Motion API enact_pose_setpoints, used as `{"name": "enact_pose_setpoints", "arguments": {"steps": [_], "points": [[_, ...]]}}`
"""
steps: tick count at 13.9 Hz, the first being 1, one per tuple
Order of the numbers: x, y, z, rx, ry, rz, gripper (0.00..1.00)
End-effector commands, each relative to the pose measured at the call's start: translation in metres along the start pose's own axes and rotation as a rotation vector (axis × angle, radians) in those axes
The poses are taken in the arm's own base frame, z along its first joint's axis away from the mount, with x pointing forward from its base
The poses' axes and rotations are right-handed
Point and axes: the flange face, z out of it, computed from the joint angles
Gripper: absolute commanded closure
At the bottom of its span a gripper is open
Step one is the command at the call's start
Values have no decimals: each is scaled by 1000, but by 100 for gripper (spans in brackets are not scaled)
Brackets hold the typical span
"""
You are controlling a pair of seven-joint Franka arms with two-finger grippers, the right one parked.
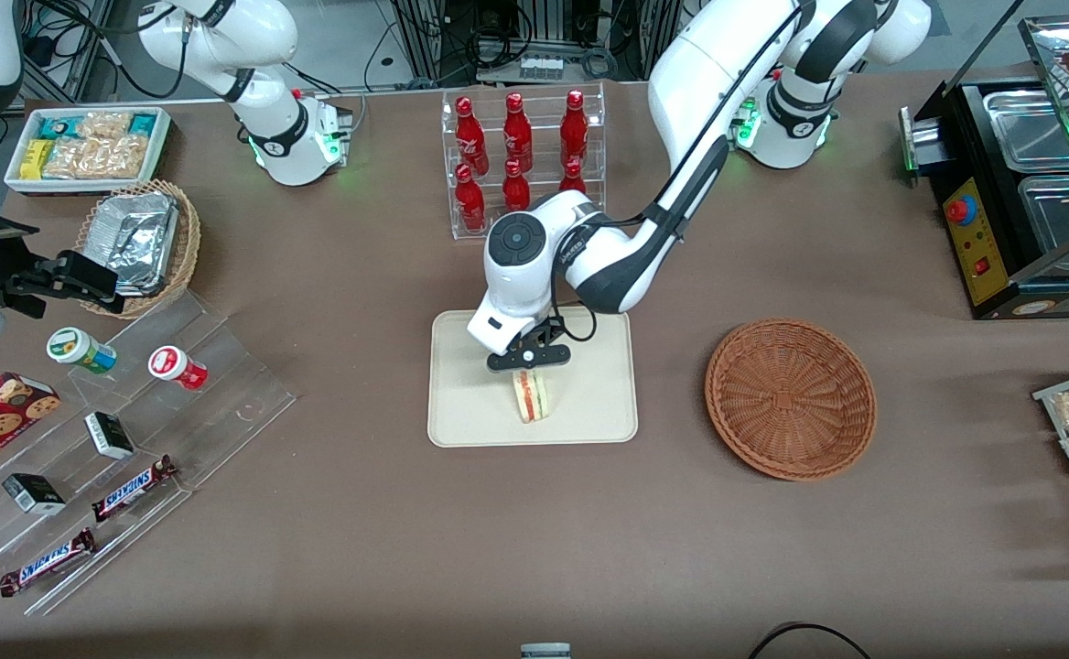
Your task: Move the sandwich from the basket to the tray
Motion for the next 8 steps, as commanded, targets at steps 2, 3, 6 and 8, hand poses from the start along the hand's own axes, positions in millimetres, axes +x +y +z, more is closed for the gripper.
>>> {"name": "enact_pose_setpoints", "arguments": {"steps": [2, 3, 6, 8], "points": [[4, 5, -9, 3, 22, 3, 4], [4, 4, -26, 8, 24, 2, 1], [5, -10, -109, 22, 27, -34, 1], [9, -32, -164, 43, 18, -107, 1]]}}
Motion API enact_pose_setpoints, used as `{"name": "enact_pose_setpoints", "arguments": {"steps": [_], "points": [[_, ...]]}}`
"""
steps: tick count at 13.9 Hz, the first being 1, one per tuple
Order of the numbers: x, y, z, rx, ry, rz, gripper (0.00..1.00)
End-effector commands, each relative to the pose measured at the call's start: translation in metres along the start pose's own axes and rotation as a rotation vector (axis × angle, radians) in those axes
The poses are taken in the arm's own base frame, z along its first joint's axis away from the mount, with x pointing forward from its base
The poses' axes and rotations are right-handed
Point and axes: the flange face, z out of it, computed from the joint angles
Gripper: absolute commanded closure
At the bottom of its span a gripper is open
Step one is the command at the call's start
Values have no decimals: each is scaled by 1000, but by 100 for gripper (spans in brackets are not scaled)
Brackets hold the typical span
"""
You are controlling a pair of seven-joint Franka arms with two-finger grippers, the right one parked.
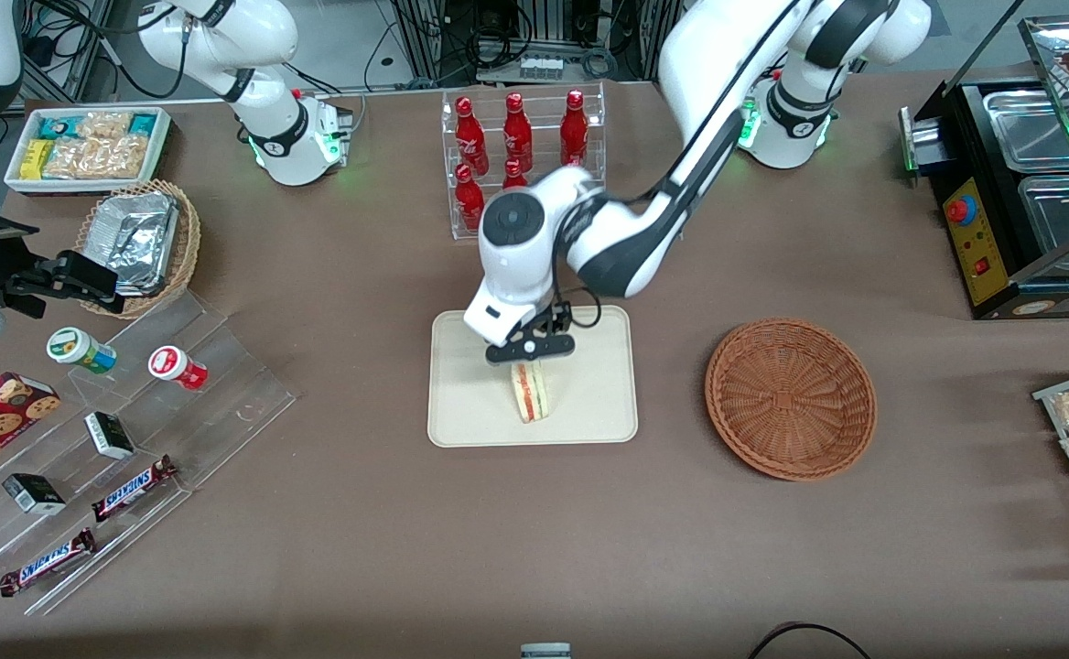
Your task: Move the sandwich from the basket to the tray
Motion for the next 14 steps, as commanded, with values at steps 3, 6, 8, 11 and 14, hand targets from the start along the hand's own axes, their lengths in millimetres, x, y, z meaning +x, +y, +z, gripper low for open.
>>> {"name": "enact_pose_setpoints", "arguments": {"steps": [3, 6, 8, 11, 14], "points": [[27, -95, -137, 82, -29, -155, 1], [49, -156, -185, 110, -58, -142, 1], [62, -195, -206, 128, -85, -117, 1], [85, -253, -226, 145, -120, -63, 1], [105, -313, -244, 109, -170, 14, 1]]}}
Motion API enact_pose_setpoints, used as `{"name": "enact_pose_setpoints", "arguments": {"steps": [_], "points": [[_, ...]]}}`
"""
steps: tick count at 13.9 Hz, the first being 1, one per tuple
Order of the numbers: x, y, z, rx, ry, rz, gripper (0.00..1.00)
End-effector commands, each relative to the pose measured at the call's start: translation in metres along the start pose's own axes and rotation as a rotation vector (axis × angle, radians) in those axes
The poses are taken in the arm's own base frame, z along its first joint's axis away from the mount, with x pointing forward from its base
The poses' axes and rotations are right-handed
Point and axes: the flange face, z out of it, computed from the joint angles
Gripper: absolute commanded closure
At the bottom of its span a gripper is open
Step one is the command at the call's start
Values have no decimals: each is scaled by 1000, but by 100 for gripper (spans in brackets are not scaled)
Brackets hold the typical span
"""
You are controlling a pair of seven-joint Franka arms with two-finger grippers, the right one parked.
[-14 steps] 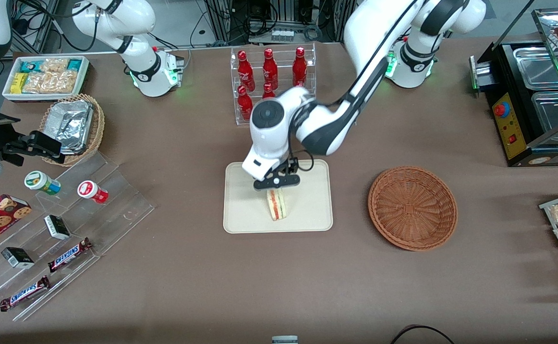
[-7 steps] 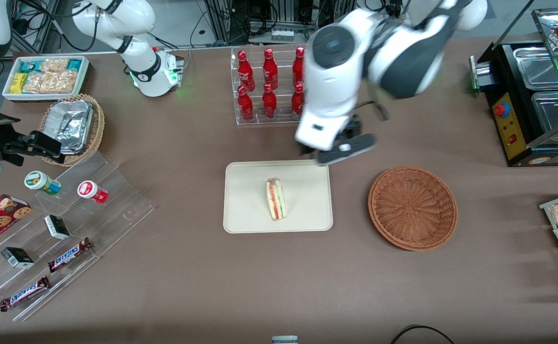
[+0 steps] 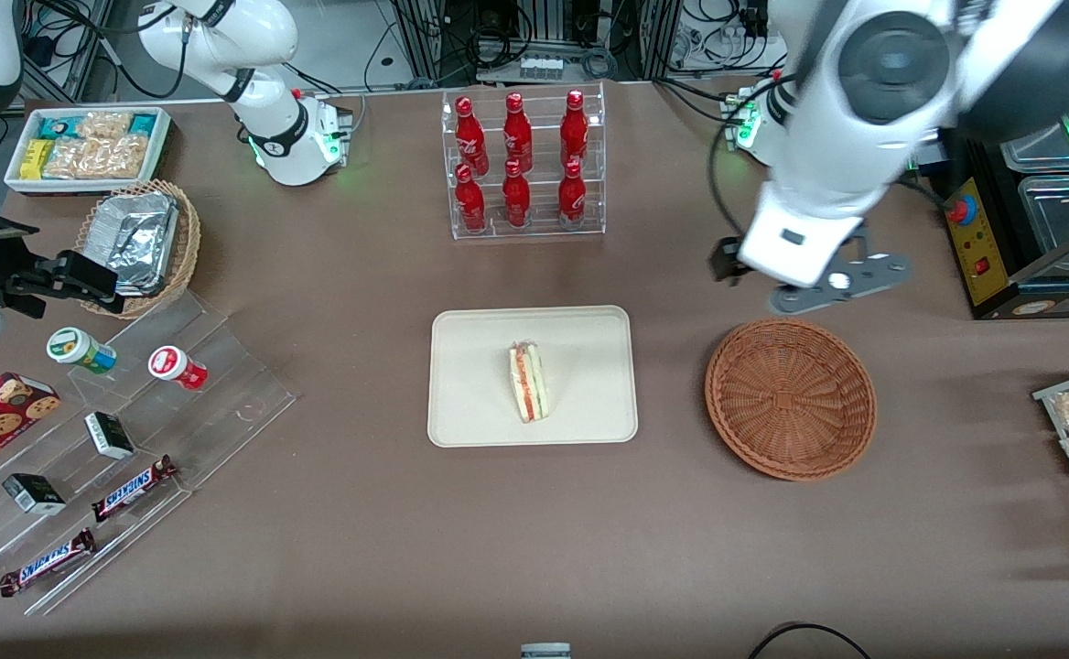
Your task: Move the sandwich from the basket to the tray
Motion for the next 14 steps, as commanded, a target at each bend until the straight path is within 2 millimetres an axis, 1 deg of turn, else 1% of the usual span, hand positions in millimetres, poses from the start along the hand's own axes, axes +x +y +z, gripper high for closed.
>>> {"name": "enact_pose_setpoints", "arguments": {"steps": [1, 2, 4, 6, 7, 8, 9, 10, 12, 14], "points": [[6, -59, -11, -42, -37, 78, 1], [11, -75, -13, -46, -37, 98, 1], [24, -114, -14, -58, -43, 112, 1], [31, -142, -17, -78, -40, 151, 1], [40, -164, -14, -113, -51, 157, 1], [42, -176, -13, -125, -54, 180, 1], [42, -184, -12, -126, -51, 200, 1], [48, -202, -8, -126, -49, 181, 1], [51, -207, -10, -129, -36, 170, 1], [54, -205, -7, -125, -37, 174, 1]]}}
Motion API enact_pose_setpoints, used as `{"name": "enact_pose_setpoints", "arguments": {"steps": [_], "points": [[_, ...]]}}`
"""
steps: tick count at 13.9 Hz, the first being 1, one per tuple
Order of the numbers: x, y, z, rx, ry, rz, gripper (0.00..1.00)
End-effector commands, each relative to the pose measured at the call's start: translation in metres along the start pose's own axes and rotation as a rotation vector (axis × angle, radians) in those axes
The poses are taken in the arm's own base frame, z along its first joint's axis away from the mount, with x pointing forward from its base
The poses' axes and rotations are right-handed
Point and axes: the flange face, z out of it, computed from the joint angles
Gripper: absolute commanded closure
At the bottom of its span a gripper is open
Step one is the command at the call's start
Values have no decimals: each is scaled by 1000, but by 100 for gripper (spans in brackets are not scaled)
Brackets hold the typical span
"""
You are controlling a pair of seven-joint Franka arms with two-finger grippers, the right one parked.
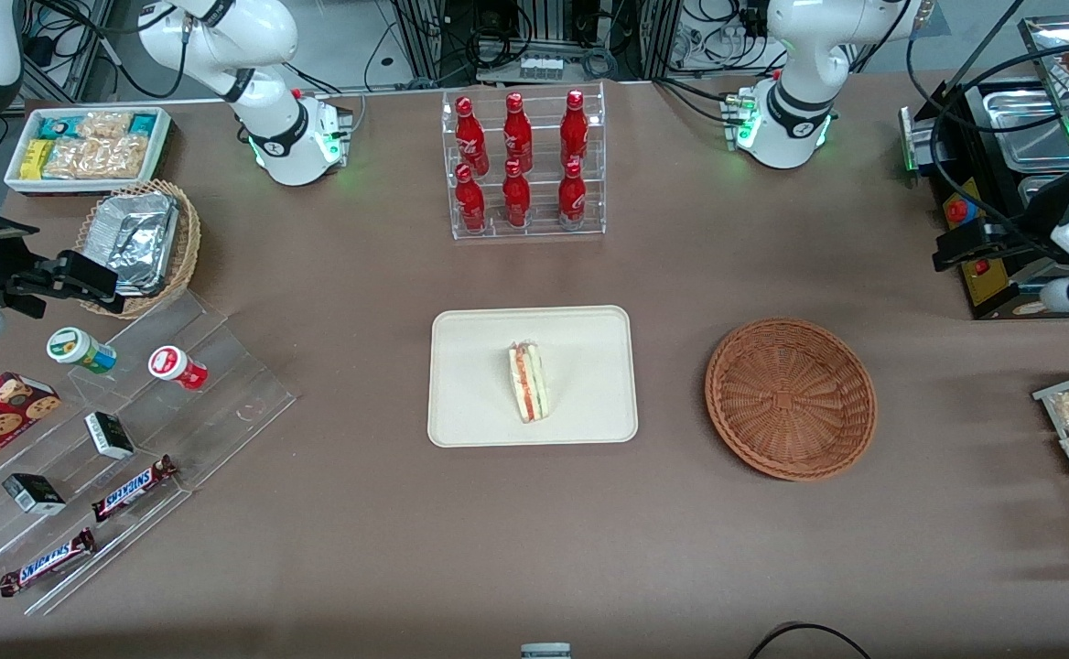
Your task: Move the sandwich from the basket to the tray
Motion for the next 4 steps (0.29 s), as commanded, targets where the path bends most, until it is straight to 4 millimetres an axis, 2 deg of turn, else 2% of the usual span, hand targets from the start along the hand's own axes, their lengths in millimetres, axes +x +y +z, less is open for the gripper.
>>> {"name": "enact_pose_setpoints", "arguments": {"steps": [1, 4], "points": [[-7, 6, -2, -12, 15, 19, 1], [-2, -3, -4, -21, 20, 5, 1]]}}
